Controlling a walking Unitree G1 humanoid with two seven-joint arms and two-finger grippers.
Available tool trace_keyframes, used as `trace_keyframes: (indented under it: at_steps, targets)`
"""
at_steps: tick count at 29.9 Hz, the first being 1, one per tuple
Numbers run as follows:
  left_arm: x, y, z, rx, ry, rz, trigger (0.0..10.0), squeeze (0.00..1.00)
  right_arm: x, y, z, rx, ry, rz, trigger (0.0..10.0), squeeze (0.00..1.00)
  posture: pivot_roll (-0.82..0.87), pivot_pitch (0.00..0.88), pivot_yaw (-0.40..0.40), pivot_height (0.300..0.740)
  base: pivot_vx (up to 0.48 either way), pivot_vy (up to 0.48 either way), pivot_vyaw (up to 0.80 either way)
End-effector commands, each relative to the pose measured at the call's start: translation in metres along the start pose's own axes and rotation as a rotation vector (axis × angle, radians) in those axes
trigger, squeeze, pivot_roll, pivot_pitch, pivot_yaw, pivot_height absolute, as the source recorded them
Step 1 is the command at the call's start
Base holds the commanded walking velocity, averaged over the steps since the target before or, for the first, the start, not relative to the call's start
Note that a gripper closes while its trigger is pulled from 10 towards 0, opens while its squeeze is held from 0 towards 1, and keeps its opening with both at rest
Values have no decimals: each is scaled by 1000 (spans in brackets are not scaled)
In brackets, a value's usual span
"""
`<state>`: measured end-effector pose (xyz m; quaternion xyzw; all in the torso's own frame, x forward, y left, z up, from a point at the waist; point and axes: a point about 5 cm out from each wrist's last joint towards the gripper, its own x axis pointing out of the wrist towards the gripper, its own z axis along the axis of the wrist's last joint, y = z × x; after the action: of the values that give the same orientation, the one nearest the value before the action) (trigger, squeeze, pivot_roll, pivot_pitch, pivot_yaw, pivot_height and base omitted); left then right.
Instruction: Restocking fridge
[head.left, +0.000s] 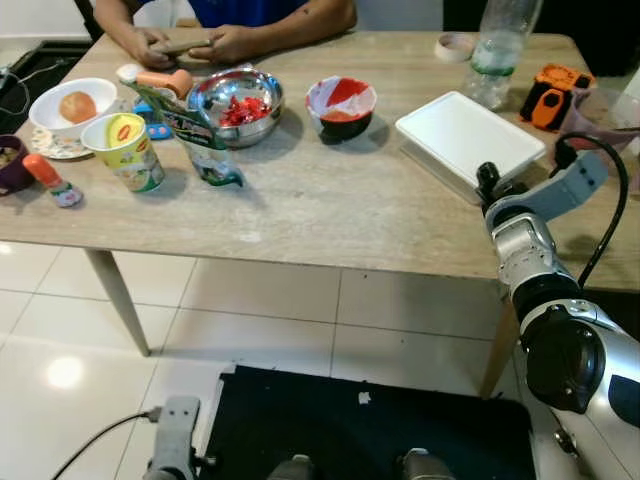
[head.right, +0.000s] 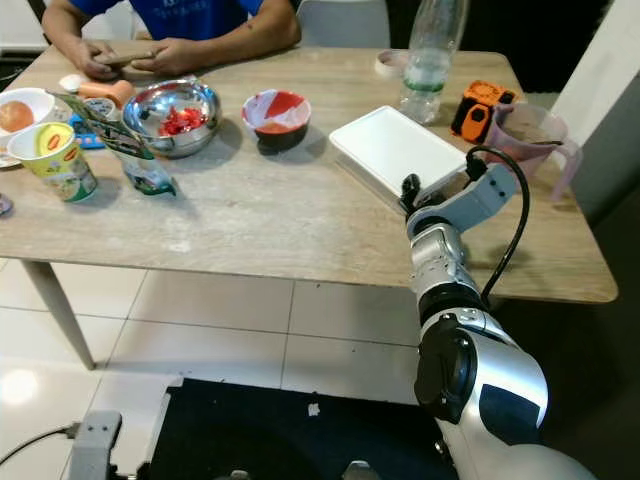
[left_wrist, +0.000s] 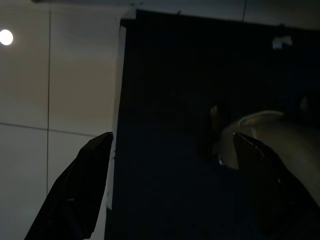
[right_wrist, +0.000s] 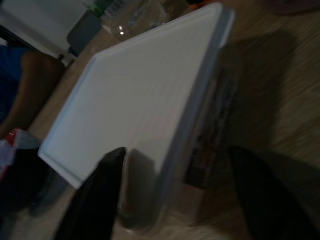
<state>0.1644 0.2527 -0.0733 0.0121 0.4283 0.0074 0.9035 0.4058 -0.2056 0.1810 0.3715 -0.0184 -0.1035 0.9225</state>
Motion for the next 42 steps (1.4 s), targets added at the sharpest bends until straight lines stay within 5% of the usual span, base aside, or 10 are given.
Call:
trace_keyframes:
  at_steps: [1,17,30,42]
  targets:
    - [-1,-7,-12,-12,39,-22,10000,0,-2,-5,-9,50,38,-19,0,0,92,250,19,740,0,0,0]
    - [1,-12,-8,-66,7,-32,10000,0,0,-12,5,169,-13,-28,0,0,77,215,14,740,0,0,0]
    - [6,-26,25,-309,-163,-265,10000,0,1,-7,24,314,-89,146,0,0,79,170,7,740,0,0,0]
    - [3,-39,17,-386,-151,-438,10000,0,-7,-19,24,323,-72,300,0,0,67,145,5,740,0,0,0]
